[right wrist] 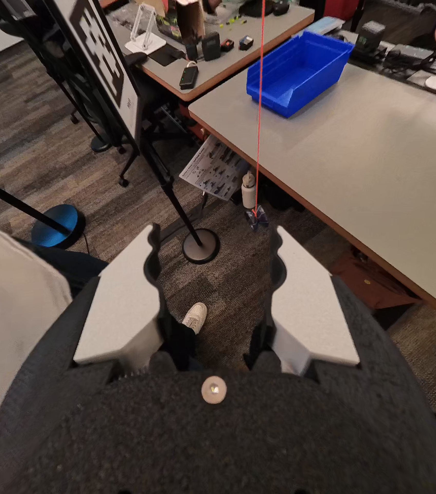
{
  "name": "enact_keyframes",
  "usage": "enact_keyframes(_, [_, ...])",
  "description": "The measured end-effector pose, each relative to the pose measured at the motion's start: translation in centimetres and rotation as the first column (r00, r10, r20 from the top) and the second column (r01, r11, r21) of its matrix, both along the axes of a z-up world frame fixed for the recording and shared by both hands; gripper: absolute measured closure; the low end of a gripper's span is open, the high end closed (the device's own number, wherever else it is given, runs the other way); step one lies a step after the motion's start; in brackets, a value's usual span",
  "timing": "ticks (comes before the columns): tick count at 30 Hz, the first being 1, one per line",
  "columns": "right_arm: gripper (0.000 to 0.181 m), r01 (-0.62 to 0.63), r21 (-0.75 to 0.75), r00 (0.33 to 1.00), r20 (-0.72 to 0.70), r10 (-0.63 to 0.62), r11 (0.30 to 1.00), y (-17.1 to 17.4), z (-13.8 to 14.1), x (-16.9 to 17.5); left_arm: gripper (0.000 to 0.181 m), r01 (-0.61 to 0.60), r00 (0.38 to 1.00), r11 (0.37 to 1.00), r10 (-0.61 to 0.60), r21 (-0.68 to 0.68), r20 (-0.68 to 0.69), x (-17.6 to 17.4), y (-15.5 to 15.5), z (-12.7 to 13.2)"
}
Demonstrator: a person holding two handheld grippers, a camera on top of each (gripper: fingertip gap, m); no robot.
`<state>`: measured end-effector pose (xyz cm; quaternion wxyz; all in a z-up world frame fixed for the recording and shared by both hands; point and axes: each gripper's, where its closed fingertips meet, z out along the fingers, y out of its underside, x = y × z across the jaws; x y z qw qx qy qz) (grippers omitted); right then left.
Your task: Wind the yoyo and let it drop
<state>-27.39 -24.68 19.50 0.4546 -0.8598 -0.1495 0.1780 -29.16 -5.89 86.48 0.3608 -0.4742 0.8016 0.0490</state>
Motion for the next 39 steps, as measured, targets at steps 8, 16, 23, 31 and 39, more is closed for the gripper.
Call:
enact_keyframes(8, [0.09,0.048,-0.094,0.999,0.005,-0.048,0.994,6.4,-7.5,-3.0,0.181,0.016,0.999,1.0,-0.017,0.023,0.047,-1.7,-0.7,4.7])
enact_keyframes(16, [0.074,0.049,-0.135,0.998,-0.034,-0.054,0.99,14.9,-12.8,-5.0,0.181,-0.039,0.998,0.997,0.036,0.069,0.047,-1.1,0.2,8.2])
enact_keyframes(23, [0.084,-0.314,-0.228,0.948,-0.133,0.29,0.922,20.6,-18.2,-8.1,0.181,-0.119,0.993,0.987,0.12,0.104,0.003,1.8,3.2,9.1])
enact_keyframes(31, [0.147,-0.569,-0.277,0.823,-0.183,0.538,0.774,21.0,-19.4,-6.5,0.181,-0.251,0.964,0.956,0.262,0.153,-0.052,5.3,10.7,8.2])
enact_keyframes(39, [0.147,-0.479,-0.233,0.876,-0.199,0.44,0.846,21.2,-12.6,-0.2,0.181,-0.415,0.873,0.901,0.434,0.128,-0.221,2.1,22.8,-1.4])
